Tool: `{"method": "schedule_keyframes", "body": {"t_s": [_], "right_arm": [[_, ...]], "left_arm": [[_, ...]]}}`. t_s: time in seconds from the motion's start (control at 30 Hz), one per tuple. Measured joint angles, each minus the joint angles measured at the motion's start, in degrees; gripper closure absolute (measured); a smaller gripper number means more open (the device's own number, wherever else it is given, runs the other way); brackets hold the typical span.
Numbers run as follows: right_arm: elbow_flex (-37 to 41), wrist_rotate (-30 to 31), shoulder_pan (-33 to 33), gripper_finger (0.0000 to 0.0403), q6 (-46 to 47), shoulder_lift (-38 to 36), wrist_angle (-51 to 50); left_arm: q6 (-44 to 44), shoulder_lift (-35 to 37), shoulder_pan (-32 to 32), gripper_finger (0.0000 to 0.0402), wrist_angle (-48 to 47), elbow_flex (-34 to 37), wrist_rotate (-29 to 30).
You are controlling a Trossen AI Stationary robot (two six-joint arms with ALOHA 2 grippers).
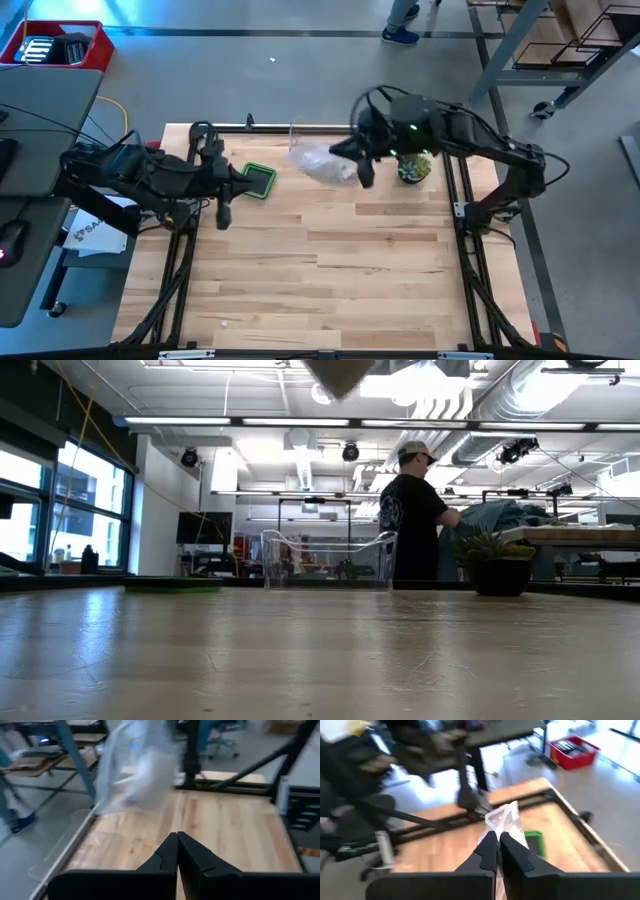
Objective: Roll bandage
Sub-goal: Put the bagged bandage into the transparent bin
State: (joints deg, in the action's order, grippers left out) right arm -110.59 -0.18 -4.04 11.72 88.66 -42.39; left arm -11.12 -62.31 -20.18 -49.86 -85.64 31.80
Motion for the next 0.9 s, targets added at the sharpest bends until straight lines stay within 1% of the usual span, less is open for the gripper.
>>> {"method": "schedule_keyframes", "body": {"t_s": [0.07, 0.13, 0.17, 0.27, 0.33, 0.37, 0.43, 0.53, 0.63, 0.7, 0.8, 0.83, 0.9], "right_arm": [[0.02, -0.17, -3.23, 0.0403, -0.77, 1.11, -1.05], [0.02, -0.29, -6.92, 0.0403, -1.59, 2.4, -2.13], [0.02, -0.47, -8.79, 0.0403, -1.73, 3.12, -2.41], [0.02, -2.39, -14.13, 0.0403, -3.37, 6.06, -2.43], [0.03, -4.33, -17.45, 0.0403, -4.32, 8.19, -2.16], [0.04, -5.82, -19.07, 0.0403, -4.8, 9.24, -1.83], [0.04, -8.89, -21.81, 0.0403, -5.4, 11.3, -0.72], [0.05, -13.42, -25.1, 0.0403, -6.52, 14.75, 1.08], [0.07, -15.61, -27.54, 0.0403, -8.1, 18.16, 2.23], [0.07, -16.97, -29.24, 0.0403, -9.31, 20.45, 2.36], [0.09, -20.24, -31.91, 0.0403, -10.8, 24.13, 2.29], [0.09, -21.31, -32.65, 0.0403, -11.26, 25.23, 2.32], [0.09, -24.27, -34.19, 0.0403, -11.83, 27.01, 2.26]], "left_arm": [[-1.07, 2.69, -0.07, 0.0401, 1.2, 2.77, -1.18], [-4.03, 6.73, -0.19, 0.0401, 4.56, 8.67, -1.13], [-5.57, 8.97, -0.48, 0.0401, 8.14, 12.34, -1.19], [-8.51, 15.7, -2.09, 0.0401, 26.31, 25.89, -2.16], [-9.58, 18.28, -2.56, 0.0402, 38.46, 33.79, -2.72], [-10.33, 18.71, -2.55, 0.0401, 42.71, 36.77, -2.95], [-13.36, 18.49, -2.47, 0.0401, 47.98, 40.88, -3.33], [-18.05, 16.15, -2.56, 0.0401, 49.24, 42.92, -4.75], [-18.79, 14.24, -2.54, 0.0401, 54.02, 42.79, -4.26], [-16.48, 13.03, -2.27, 0.0401, 60.54, 42.79, -4.13], [-9.57, 12.45, -1.34, 0.0401, 71.91, 42.74, -4.08], [-7.69, 12.57, -1.01, 0.0401, 74.73, 42.66, -3.49], [-5.21, 12.88, -0.31, 0.0401, 78.16, 42.64, 0.17]]}}
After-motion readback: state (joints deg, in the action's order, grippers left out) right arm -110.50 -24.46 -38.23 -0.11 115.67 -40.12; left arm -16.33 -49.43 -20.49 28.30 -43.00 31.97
